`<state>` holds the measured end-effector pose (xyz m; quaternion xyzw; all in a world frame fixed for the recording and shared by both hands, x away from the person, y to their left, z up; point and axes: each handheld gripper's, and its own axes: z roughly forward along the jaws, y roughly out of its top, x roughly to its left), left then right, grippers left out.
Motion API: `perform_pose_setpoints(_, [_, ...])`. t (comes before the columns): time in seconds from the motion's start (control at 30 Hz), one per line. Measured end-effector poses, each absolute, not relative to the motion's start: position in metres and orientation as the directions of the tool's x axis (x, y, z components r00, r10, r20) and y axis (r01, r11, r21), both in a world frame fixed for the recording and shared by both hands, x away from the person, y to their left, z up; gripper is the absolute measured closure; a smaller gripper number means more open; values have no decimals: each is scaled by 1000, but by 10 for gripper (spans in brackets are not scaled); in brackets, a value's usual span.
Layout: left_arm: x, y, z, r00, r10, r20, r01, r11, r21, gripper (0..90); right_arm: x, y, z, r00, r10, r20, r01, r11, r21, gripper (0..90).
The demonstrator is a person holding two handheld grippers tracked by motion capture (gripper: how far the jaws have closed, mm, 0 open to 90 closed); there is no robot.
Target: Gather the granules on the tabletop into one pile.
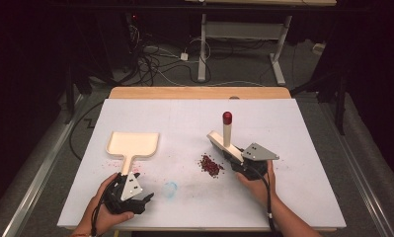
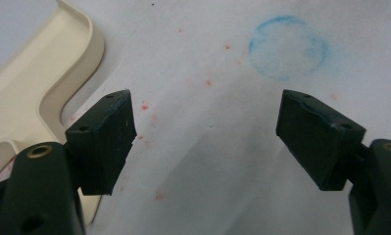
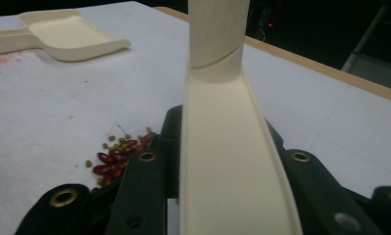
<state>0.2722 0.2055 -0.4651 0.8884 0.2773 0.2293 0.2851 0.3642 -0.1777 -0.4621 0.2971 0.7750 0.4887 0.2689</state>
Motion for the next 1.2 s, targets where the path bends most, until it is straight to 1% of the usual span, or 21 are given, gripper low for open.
perform_pose_setpoints(0.17, [272,207,-464,734,631,251,363,-677,640,217,350,-165,-460,-725,668,-170,147,391,908,675])
perform_pose_setpoints(0.3, [271,209,-463,728,636,256,360,-672,646,216,344,-167,-453,-713,668,-213,126,421,898,675])
perform_pose_setpoints(0.37, [271,210,-463,723,643,254,363,-666,651,215,345,-176,-445,-701,683,-206,124,402,907,675])
perform_pose_setpoints(0.47, [271,212,-461,712,654,254,366,-654,662,213,344,-196,-430,-693,701,-169,141,362,922,674])
perform_pose_setpoints(0.67, [270,214,-459,698,668,258,365,-641,675,213,332,-236,-407,-710,693,-128,162,337,928,673])
perform_pose_setpoints(0.8, [270,213,-458,698,667,262,363,-645,673,211,316,-257,-402,-716,687,-122,180,351,919,673])
perform_pose_setpoints(1.0, [269,212,-459,700,661,272,360,-654,665,212,288,-286,-394,-755,648,-103,190,366,911,672])
perform_pose_setpoints(1.2, [270,210,-459,702,657,274,358,-658,662,212,271,-308,-398,-789,610,-70,228,397,889,672])
